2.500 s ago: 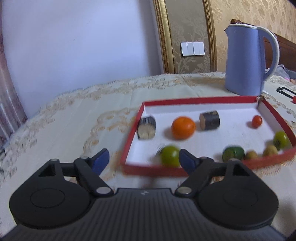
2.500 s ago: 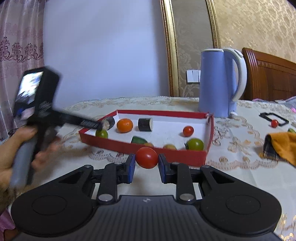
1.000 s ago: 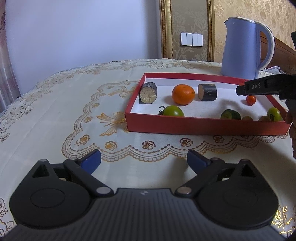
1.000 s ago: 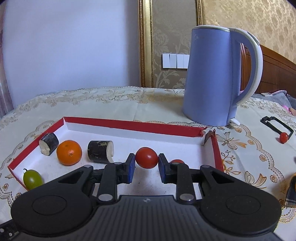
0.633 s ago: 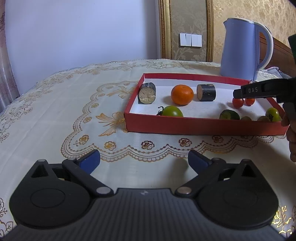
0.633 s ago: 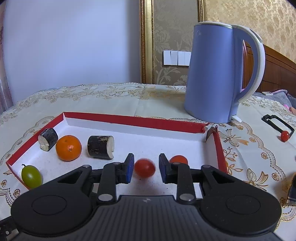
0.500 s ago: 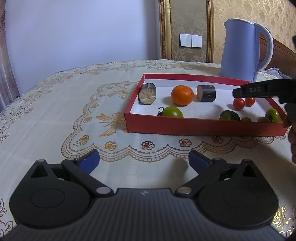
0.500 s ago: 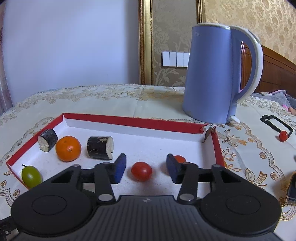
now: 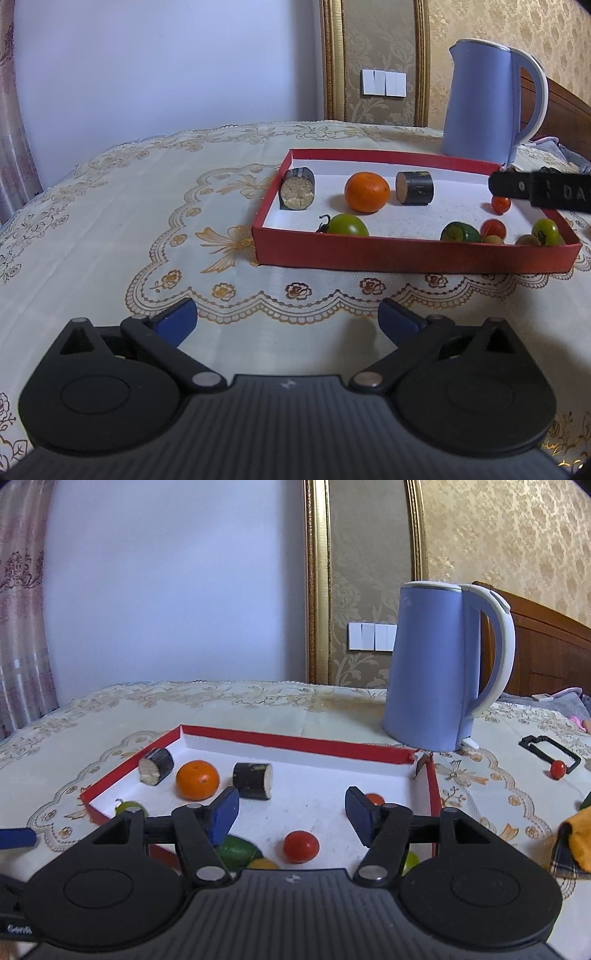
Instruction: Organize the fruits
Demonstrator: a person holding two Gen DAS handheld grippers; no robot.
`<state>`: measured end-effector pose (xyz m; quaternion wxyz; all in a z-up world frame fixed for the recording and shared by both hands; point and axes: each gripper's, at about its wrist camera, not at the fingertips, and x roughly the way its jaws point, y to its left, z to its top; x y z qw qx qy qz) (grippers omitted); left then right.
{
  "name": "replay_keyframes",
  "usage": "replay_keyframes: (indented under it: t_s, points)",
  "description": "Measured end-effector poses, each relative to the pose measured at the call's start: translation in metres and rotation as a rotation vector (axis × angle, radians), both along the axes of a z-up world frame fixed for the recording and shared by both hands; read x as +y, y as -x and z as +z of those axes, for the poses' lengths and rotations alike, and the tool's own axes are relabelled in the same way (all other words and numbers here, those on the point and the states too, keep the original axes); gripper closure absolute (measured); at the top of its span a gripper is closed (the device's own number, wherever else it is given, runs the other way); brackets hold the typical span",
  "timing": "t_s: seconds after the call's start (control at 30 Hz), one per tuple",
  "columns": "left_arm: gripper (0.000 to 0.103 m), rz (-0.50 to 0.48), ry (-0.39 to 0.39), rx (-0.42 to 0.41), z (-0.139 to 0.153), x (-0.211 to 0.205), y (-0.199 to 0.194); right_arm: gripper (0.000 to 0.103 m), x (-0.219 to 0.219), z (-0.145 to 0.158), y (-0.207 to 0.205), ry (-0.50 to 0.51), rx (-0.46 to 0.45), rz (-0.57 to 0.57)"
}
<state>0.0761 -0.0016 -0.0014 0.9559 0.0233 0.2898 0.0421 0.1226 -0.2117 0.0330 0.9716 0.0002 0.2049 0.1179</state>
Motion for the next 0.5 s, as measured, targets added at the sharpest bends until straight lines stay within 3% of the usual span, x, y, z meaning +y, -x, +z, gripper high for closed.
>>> replay_keyframes:
  t_s: [0.03, 0.1, 0.17, 0.3, 0.5]
  points:
    - [0.0, 0.0, 0.0, 0.001, 0.0, 0.0, 0.0, 0.039, 0.001, -0.001, 0.003, 0.001, 0.001, 0.005]
    - [0.0, 0.0, 0.002, 0.002, 0.0, 0.001, 0.0, 0.025, 0.002, -0.002, 0.012, 0.004, -0.003, 0.012]
    - [0.0, 0.0, 0.006, 0.002, 0.0, 0.001, 0.0, 0.017, 0.002, -0.001, 0.025, 0.003, -0.022, 0.019]
    - [0.0, 0.002, 0.006, 0.006, 0.0, 0.001, 0.0, 0.008, 0.001, -0.002, 0.052, -0.013, -0.043, 0.044]
    - [0.0, 0.009, -0.003, 0.005, 0.0, -0.001, 0.0, 0.006, 0.002, -0.014, 0.073, -0.041, -0.026, 0.06]
